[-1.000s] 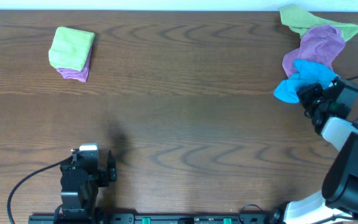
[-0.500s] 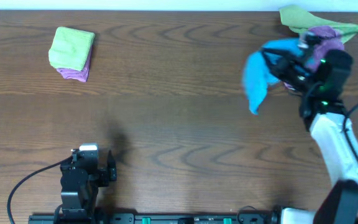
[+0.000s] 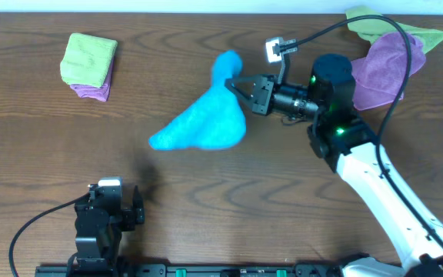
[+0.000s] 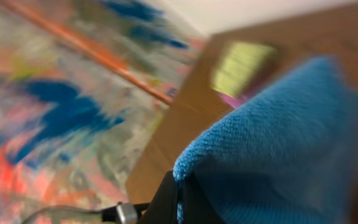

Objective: Fold the cloth
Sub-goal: 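Lift the blue cloth with the right gripper and drag it to table center, then pull the blue cloth corner right with the right gripper to flatten it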

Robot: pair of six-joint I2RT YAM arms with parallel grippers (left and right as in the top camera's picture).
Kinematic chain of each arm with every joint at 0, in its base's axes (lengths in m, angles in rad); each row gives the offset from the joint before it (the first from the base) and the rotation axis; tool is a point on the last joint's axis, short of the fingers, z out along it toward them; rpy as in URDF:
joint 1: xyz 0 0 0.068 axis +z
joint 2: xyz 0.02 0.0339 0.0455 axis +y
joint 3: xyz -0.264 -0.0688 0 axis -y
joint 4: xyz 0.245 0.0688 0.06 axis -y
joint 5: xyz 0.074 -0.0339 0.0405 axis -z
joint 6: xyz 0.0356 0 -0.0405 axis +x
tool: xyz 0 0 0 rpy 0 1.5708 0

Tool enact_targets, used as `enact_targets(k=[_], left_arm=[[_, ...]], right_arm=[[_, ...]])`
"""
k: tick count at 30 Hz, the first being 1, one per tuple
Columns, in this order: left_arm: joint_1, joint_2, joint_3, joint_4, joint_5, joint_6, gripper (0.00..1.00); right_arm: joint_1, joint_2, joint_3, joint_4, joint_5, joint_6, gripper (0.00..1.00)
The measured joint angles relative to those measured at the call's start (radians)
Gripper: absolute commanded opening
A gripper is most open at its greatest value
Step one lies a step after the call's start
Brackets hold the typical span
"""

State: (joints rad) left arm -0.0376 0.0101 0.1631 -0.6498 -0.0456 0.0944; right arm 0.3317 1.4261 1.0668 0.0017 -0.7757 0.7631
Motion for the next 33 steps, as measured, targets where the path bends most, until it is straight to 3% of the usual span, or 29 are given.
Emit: enact_targets(k=[1,3,8,15,16,17,20,21,33], left_arm=[[0.000,0.000,0.000,0.000,0.000,0.000,0.95],[0.000,0.000,0.000,0.000,0.000,0.000,0.95],[0.000,0.000,0.000,0.000,0.000,0.000,0.95],[0.000,0.000,0.000,0.000,0.000,0.000,0.95],[0.000,0.000,0.000,0.000,0.000,0.000,0.95],[0.000,0.000,0.000,0.000,0.000,0.000,0.95],[0.000,0.000,0.000,0.000,0.000,0.000,0.95],[0.000,0.000,0.000,0.000,0.000,0.000,0.95],[0.000,0.000,0.000,0.000,0.000,0.000,0.95]], right_arm=[[-0.019,-0.002,0.002,-0.104,0.045,0.005,0.85],[-0.070,0.002,-0.003,-0.292,0.161,0.005,0.99],[-0.145,0.006,-0.008,-0.444,0.336,-0.041,0.99],[-0.117,0.007,-0.008,-0.605,0.416,-0.169,0.99],[-0.105,0.007,-0.008,-0.623,0.429,-0.185,0.96],[-0.088,0.008,-0.008,-0.635,0.441,-0.204,0.83],[-0.042,0.021,-0.008,-0.636,0.462,-0.254,0.10],[-0.026,0.029,-0.008,-0.632,0.473,-0.264,0.01],[0.070,0.255,-0.008,-0.510,0.726,-0.306,0.01]])
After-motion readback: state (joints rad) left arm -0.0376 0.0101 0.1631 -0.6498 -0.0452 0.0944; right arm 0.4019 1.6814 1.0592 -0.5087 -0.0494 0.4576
